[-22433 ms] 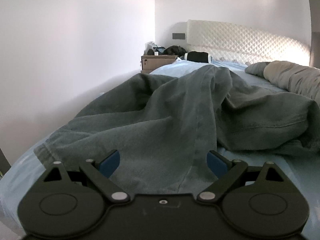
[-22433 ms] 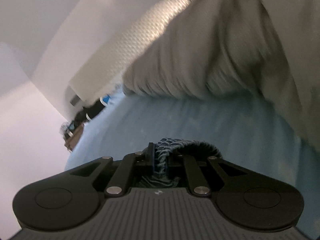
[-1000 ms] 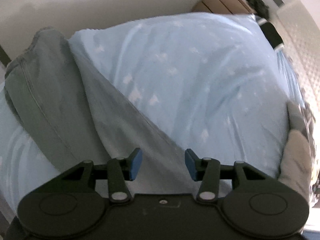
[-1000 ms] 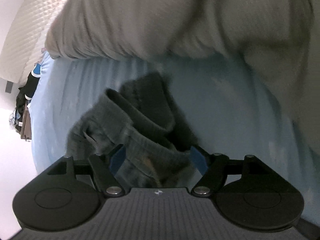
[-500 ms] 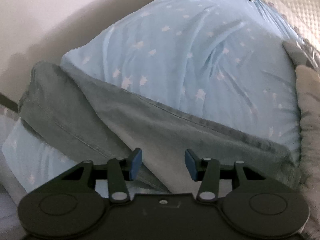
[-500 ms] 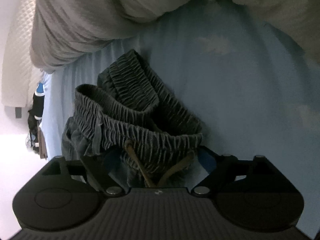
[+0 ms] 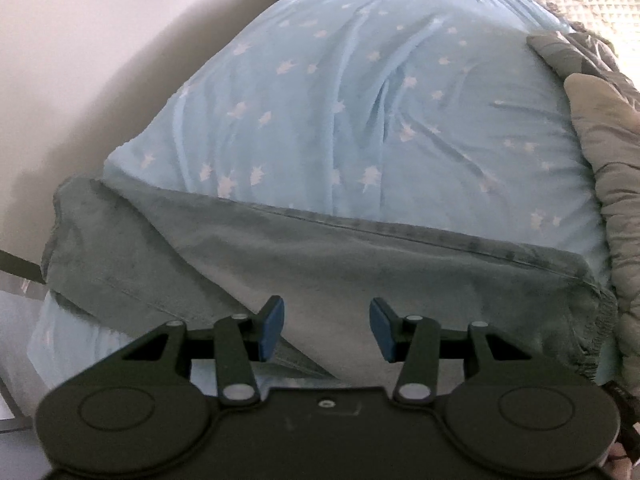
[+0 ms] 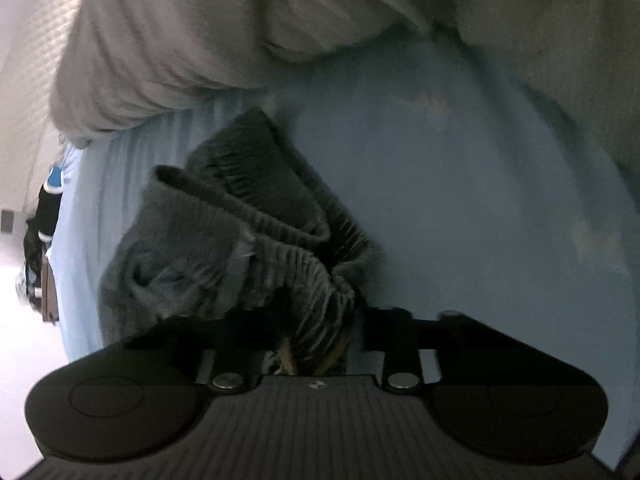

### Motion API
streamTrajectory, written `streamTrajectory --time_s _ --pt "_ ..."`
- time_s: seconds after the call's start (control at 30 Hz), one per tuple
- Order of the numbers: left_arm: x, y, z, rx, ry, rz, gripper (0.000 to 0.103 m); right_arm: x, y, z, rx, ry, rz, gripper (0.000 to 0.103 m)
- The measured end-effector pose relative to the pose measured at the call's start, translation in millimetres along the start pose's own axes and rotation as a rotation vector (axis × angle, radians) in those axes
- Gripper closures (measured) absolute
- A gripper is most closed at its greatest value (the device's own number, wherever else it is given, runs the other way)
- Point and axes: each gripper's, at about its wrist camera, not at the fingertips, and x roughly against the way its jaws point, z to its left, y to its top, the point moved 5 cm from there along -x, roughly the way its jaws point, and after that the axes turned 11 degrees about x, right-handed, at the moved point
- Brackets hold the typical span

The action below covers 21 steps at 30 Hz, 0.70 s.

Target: Fold clothes

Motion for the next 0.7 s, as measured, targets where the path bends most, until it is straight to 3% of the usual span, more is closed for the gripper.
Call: streamTrajectory --time_s 0.2,0.4,0.53,0.7 --pt "0 6 14 0.052 -0.050 0.008 0.058 50 10 49 0.178 0.053 -0.089 0.084" --pt "6 21 42 0.124 -0.104 -0.004 0.058 96 7 127 0.395 0.105 -0.174 0.084" --pt "12 32 71 0.176 -0.132 -0.022 0.058 112 -14 185 0.546 0.136 -0.222 0.085" --pt "13 44 116 0.255 -0.172 -0.039 0.058 130 -70 259 0.777 0.184 -0.255 0.085"
